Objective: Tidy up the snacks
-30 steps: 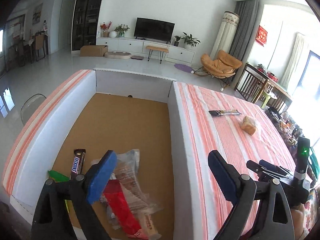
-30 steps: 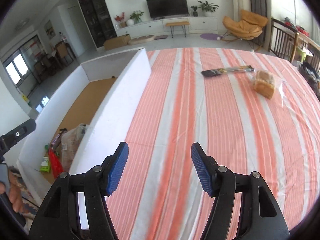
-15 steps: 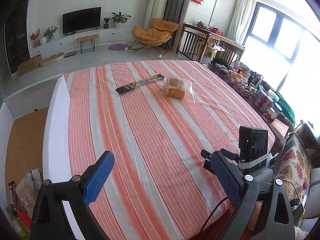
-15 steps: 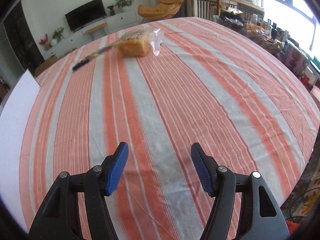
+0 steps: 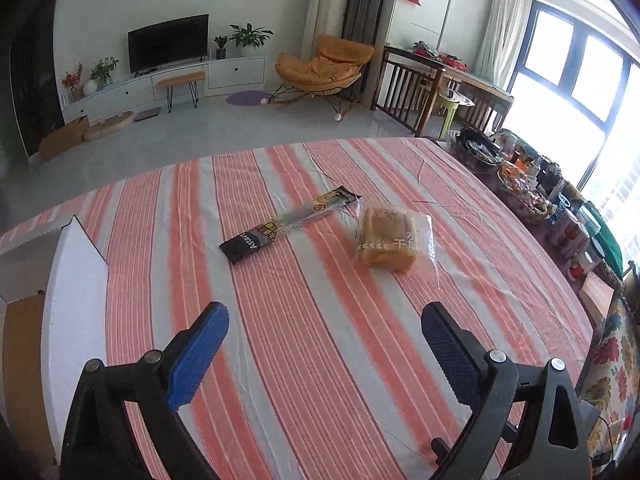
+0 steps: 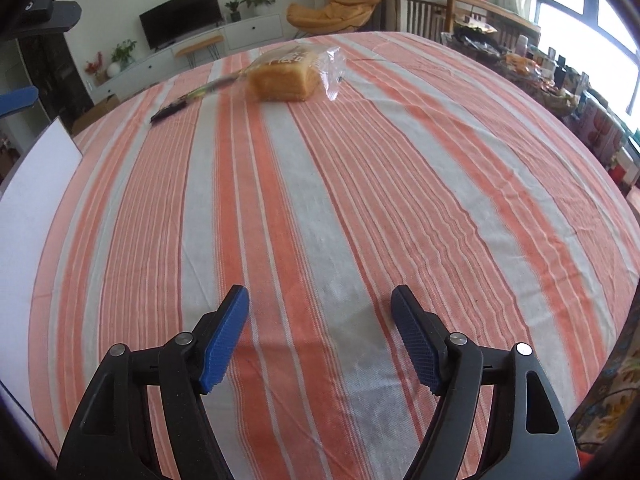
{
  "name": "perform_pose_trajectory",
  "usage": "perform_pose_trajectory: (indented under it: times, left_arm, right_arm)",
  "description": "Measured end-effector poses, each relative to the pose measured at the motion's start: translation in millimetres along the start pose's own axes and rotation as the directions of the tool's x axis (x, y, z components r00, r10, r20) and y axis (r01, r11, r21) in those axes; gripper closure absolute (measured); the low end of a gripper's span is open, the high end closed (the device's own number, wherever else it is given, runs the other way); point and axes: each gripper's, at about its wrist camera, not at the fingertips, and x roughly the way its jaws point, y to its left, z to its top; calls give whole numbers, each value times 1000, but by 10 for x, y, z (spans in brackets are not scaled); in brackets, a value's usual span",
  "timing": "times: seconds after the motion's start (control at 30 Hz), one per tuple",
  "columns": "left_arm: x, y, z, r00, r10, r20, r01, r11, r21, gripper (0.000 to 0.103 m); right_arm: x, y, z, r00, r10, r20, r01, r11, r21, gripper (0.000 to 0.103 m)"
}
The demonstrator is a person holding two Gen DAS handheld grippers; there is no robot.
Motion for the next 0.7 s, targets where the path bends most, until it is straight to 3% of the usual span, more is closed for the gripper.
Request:
perform_pose_trajectory:
  times: [0.13,0.2,0.27,0.4,0.57,0.63,0.7]
  left_arm:
    - [677,6,226,993,110,-45,-100,979,176,7]
    - [1012,19,300,978,200,-67,-176,949,260,7]
    - [1276,90,361,963,255,-86,-223,935,274,8]
    - [1648,215,515,962,241,-129,-205,949,241,8]
    - [2057,325,626,933,314,-178,-260,926,274,8]
    - [2125,435,630,938,285,-199,-237,943,235,8]
    - [2123,569,624,957,196,-212,-166,974,151,17]
  right_arm:
    - [12,40,-6,1000,-16,-2,16,1000,-23,23]
    - [9,30,-4,1000,-12,0,12,1000,-25,23]
    - [11,22,-3,1000,-9,3,10,1000,-27,23]
    - [22,25,5,1000,-13,7,14,999,-37,22]
    - [41,49,14,1000,-21,10,21,998,-51,19]
    - [43,41,17,1000,-18,12,18,999,-50,19]
    - [45,37,20,1000,-16,14,17,999,-50,19]
